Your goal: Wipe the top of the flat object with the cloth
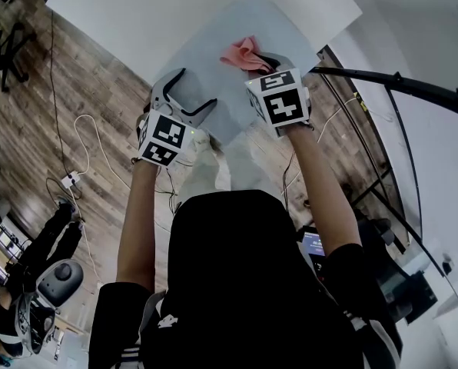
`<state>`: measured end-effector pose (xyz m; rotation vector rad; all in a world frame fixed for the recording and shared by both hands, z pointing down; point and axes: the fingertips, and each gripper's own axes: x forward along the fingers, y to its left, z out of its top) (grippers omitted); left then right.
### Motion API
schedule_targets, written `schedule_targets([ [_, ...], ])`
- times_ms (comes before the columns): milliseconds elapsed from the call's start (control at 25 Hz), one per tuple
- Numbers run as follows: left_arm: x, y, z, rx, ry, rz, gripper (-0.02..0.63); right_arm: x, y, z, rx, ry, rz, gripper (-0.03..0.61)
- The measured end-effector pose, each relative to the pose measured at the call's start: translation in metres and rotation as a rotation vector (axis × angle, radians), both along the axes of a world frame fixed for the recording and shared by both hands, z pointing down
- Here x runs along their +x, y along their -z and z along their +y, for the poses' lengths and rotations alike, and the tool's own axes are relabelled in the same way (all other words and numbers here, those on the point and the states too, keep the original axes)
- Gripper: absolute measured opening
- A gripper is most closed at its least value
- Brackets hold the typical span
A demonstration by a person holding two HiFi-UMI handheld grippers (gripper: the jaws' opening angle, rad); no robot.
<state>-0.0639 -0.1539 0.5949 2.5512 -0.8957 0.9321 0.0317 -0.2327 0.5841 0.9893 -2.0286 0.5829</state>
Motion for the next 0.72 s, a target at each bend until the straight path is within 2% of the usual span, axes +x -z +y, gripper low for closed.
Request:
schedule_targets([
  [160, 0.002, 0.0, 0.0, -0.001, -0.002, 0.002, 0.395, 0.044, 0.001, -0.011, -0.001, -0.113, 0.029, 0.044],
  [280, 0.003, -0.001, -0.001, 0.0, -0.003, 0.0, 0.396, 0.063, 0.001, -0.014, -0.008, -0.162, 0.025, 0.044],
  [560, 0.006, 0.0, -0.003, 0.008, -0.002, -0.013, 0.394, 0.065, 0.003, -0.015, -0.006, -0.187, 0.019, 0.044],
  [720, 0.008, 0.019, -0.006, 0.059, -0.005, -0.023, 0.394, 0.056, 0.02, -0.011, -0.004, -0.198, -0.022, 0.044],
])
